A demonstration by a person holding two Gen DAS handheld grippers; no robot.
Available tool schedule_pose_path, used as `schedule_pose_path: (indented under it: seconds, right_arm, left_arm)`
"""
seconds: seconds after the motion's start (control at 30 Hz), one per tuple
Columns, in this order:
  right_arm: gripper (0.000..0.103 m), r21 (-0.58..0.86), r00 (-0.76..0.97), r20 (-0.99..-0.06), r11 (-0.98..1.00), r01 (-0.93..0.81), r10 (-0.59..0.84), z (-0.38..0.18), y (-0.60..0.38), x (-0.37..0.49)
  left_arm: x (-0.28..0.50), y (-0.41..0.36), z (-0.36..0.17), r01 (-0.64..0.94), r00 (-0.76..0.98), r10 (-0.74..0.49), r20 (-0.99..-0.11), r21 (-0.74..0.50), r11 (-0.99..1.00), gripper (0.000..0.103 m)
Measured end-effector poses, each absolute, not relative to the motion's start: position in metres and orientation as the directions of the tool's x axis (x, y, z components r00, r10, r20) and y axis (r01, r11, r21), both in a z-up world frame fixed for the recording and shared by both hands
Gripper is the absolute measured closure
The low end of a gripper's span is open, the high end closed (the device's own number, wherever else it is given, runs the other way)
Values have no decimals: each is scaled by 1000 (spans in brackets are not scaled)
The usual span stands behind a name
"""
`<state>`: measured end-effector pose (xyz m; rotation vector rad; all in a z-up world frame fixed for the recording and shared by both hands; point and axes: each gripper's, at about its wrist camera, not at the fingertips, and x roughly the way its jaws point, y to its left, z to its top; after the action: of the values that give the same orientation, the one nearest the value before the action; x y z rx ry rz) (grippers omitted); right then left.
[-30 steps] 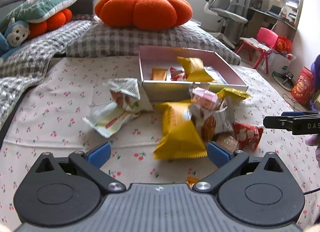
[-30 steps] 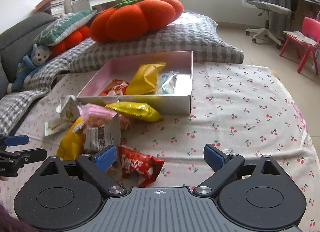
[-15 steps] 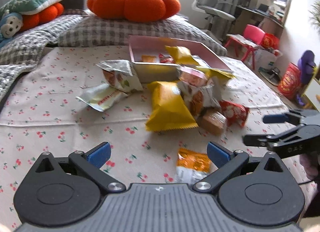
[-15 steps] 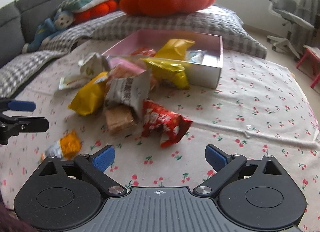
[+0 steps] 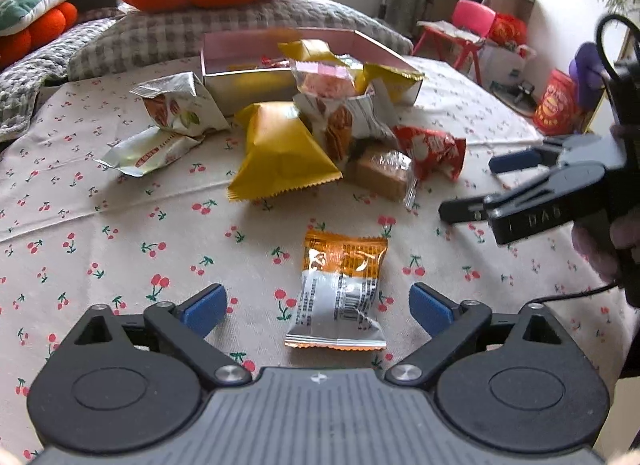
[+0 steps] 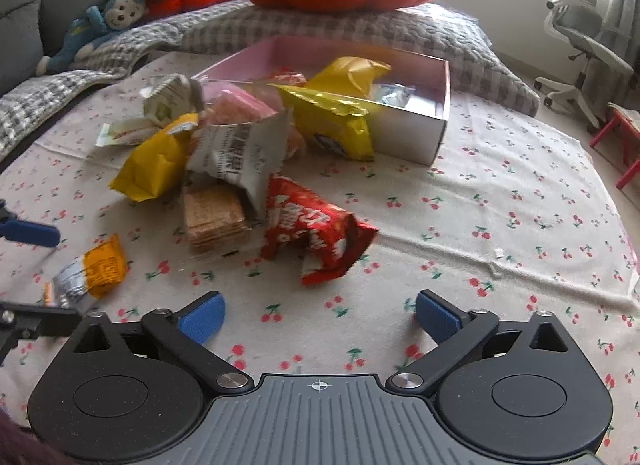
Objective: Organize snacks
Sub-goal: 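Grasp the orange-white packet with the left tool while the right tool grasps a red wrapper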
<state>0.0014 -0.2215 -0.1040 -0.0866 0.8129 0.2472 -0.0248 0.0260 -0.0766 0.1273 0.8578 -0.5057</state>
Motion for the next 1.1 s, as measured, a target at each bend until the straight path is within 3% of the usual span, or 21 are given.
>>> schedule_pose_path:
  seconds: [0.63,0.8,0.97,1.1]
  right_arm:
    - [1,-9,701,-696,974,-225,155,-105,-223,44]
    - [2,-48,715,-683,967,-250,151,-104,-216,45]
    - [16,-63,721,-670,954,-293,177,-100,-210,43]
    - [37,-87,724,-660,937,-339,200,-97,-203,38]
  left_arm:
    - [-17,33,-71,433,576,-322,-751,-54,900,62]
    - [-12,39,-70,395,579,-311,-753,-74,915,63]
    - [-8,44,-69,363,583,-299,-755,-86,928,65]
    - [-4,44,-67,349,581,-297,-758,-97,932,66]
